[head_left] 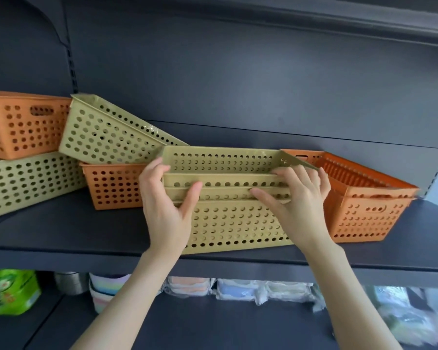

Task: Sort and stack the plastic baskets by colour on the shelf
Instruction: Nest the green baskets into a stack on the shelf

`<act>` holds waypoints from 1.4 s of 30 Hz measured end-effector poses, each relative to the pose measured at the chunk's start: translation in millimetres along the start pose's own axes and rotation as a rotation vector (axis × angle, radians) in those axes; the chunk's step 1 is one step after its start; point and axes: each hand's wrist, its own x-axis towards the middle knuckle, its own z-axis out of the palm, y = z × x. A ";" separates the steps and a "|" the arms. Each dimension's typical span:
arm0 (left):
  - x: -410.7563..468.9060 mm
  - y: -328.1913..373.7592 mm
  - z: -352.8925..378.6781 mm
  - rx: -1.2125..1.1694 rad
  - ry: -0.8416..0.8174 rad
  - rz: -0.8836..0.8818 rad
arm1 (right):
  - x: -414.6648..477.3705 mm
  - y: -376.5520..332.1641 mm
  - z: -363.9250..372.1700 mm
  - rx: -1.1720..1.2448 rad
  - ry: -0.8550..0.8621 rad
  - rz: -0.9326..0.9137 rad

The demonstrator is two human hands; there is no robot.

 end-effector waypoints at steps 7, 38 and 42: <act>-9.6 15.1 -13.1 -0.024 -0.138 -0.151 | 0.8 -4.0 -6.0 0.021 -0.050 0.019; 203.9 -150.8 -128.1 0.123 -0.702 -0.132 | 102.4 -244.5 106.3 0.224 -0.287 0.099; 205.9 -159.8 -127.1 0.093 -0.609 -0.054 | 105.4 -250.4 138.7 0.140 -0.321 0.203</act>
